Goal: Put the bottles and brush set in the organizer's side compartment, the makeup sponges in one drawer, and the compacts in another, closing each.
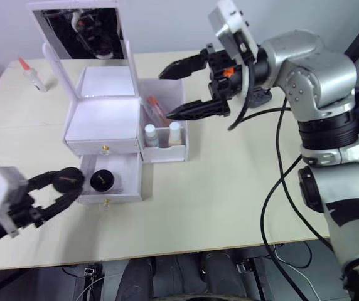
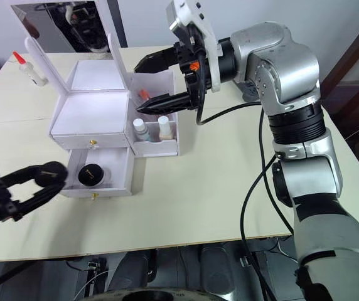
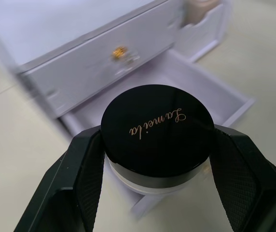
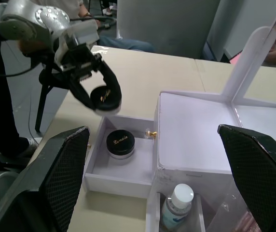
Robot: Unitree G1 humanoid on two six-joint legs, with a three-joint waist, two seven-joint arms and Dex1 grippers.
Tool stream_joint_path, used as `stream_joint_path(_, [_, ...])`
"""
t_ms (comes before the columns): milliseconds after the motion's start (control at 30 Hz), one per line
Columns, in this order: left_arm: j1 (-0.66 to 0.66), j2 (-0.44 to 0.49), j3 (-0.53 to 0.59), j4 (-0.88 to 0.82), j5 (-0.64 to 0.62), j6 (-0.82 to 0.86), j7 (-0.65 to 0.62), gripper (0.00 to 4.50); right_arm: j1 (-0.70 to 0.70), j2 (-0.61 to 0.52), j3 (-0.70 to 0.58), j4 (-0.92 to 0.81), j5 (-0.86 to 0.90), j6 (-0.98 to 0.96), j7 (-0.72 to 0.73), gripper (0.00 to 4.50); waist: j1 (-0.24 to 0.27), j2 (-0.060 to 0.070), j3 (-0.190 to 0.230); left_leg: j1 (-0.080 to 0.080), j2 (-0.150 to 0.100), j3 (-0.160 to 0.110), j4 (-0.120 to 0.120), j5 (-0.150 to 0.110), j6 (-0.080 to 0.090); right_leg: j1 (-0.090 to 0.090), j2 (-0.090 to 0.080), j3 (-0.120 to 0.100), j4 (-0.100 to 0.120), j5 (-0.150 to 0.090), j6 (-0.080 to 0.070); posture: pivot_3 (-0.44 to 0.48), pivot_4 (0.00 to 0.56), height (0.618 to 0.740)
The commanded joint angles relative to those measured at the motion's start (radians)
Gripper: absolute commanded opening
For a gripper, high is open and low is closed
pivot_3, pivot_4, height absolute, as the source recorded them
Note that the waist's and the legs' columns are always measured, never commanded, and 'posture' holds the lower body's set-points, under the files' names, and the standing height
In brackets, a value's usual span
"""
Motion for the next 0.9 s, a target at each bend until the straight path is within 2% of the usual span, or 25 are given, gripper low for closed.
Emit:
stream_joint_path(33, [-0.082,0.001,-0.105,-0.012,0.011,0.014,0.048,2.63,-0.013,-0.020,-0.024,-0.064,0.012,0.014,0.001,4.50,0.003,0.000,0.000,0.000,0.000,0.000,0.000,0.000,0.000,0.000,0.000,0.000,0.000,0.000,0.000,0.000,0.150,0.740])
stream_joint_path(167, [-0.195,-0.011,-0.245,0.078,0.096,0.001,0.091,2.63,0.008,-0.036,-0.039,-0.113,0.016,0.047,-0.037,4.50,0.002,0.000,0.000,0.000,0.000,-0.001,0.000,0.000,0.000,0.000,0.001,0.000,0.001,0.000,0.000,0.000,0.150,0.740])
stream_joint_path(333, [-0.293,-0.032,-0.352,0.148,0.127,-0.018,0.072,2.63,0.031,-0.061,-0.059,-0.171,0.029,0.090,-0.077,4.50,0.007,0.000,0.000,0.001,0.000,-0.001,0.000,0.000,0.000,0.000,0.001,0.000,0.001,0.000,0.001,0.000,0.150,0.740])
stream_joint_path(567, [-0.386,-0.035,-0.427,0.206,0.165,-0.035,0.054,2.63,0.058,-0.083,-0.077,-0.215,0.046,0.117,-0.120,4.50,0.019,0.000,0.000,0.001,0.000,-0.001,0.000,0.000,0.000,0.000,0.001,0.000,0.001,0.000,0.001,0.000,0.150,0.740])
stream_joint_path(900, [-0.452,-0.010,-0.537,0.249,0.265,-0.083,-0.002,2.63,0.070,-0.093,-0.088,-0.234,0.061,0.125,-0.143,4.50,0.019,0.000,0.000,0.001,0.000,-0.001,0.001,0.000,0.000,0.000,0.001,0.000,0.002,0.000,0.001,0.000,0.150,0.740])
